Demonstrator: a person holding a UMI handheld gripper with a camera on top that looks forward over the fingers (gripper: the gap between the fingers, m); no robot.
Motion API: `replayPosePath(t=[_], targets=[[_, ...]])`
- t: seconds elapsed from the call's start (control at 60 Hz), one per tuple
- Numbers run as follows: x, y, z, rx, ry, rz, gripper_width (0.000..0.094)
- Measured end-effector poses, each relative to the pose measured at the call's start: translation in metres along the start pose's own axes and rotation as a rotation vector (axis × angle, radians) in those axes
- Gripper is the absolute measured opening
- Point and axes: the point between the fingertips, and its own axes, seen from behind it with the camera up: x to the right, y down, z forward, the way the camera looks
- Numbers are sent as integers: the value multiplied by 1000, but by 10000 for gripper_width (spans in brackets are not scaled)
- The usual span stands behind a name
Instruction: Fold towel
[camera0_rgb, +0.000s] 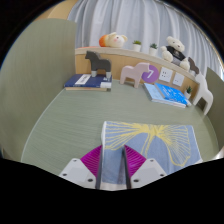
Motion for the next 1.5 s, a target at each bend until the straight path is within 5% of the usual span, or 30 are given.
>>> replayPosePath(t=[0.067, 0.367, 0.667, 1.033, 1.25, 1.5], targets=[[13, 1, 2, -4, 54, -35, 84], [22, -16, -12, -21, -11, -1, 48], [189, -86, -79, 85, 60, 0, 67], [329, 12, -62, -58, 90, 23, 338], [314, -41, -125, 50, 58, -10, 871], [275, -88, -221, 186, -26, 26, 857]])
